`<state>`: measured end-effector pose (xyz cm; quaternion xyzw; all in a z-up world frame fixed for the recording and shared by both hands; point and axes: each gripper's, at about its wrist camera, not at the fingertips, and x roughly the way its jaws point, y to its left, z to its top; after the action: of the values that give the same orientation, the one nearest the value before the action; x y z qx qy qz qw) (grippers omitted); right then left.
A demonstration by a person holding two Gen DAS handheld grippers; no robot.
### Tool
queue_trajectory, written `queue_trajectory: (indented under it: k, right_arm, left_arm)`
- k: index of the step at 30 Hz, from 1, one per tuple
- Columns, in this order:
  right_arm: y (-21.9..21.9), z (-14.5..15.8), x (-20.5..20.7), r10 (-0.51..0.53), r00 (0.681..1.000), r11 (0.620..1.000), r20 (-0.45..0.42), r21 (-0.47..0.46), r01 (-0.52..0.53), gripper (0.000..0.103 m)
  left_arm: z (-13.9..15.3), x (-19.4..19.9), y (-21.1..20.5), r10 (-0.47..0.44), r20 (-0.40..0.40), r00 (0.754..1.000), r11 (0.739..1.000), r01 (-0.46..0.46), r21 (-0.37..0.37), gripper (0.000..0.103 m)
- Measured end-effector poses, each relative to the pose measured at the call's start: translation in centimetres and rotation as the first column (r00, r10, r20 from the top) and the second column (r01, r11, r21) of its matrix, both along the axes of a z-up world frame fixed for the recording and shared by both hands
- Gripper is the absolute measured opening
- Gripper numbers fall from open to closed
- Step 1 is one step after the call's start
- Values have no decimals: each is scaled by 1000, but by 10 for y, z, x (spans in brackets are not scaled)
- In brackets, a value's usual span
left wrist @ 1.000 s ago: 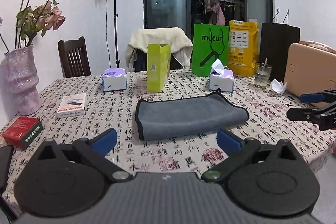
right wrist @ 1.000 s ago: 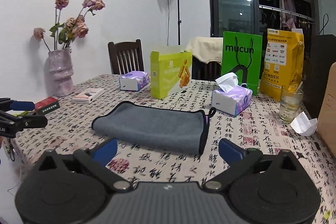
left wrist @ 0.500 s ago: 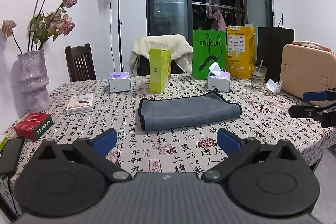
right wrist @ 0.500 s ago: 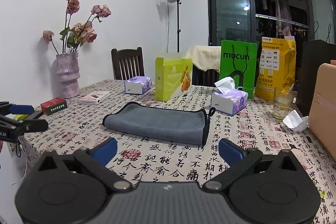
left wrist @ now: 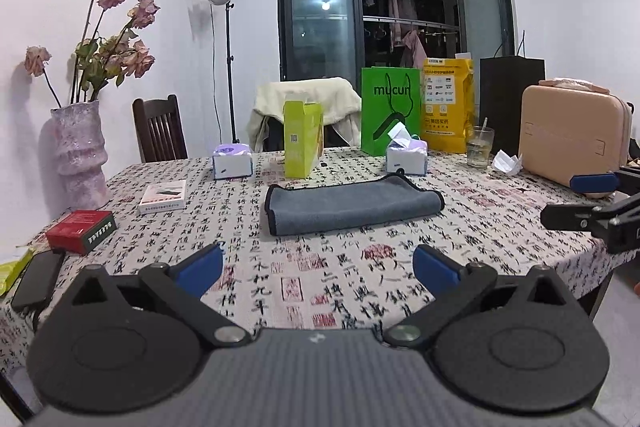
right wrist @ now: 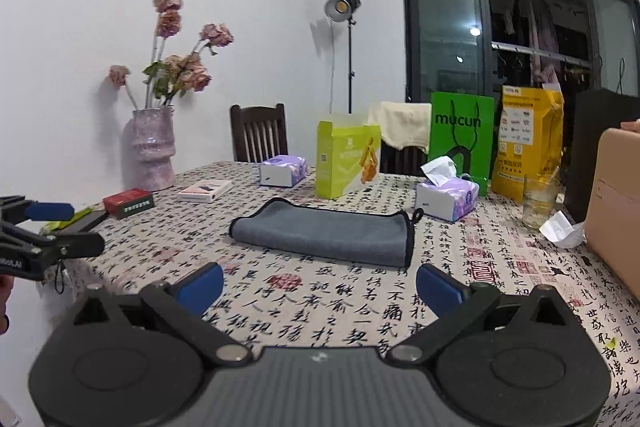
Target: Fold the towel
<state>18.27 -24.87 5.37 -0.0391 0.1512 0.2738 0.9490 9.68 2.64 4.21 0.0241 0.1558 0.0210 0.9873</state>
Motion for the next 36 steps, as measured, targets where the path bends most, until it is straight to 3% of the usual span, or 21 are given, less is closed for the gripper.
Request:
queue_trajectory:
  k: [5, 13, 21, 26, 36]
  right_arm:
    - [5, -14, -27, -11, 998, 999, 62, -34, 14, 103]
    - [8, -29, -76, -13, 994, 999, 109, -49, 18, 103]
    - [2, -44, -112, -32, 997, 999, 64, 11, 31, 103]
    - [4, -58, -134, -10, 999, 999, 53, 36, 8, 103]
    - [7, -67, -154, 9, 1000, 999, 15, 52, -10, 103]
  left_arm:
    - [-11, -24, -11, -9, 39, 999, 999, 7, 32, 103]
    - [-24, -58, -15, -14, 49, 999, 1000, 13, 20, 103]
    - [-41, -82, -20, -43, 9, 999, 998, 44, -34, 103]
    - [-48, -94, -27, -38, 29, 999, 999, 38, -4, 103]
    - [-48, -104, -31, -49, 3, 999, 998, 49, -26, 103]
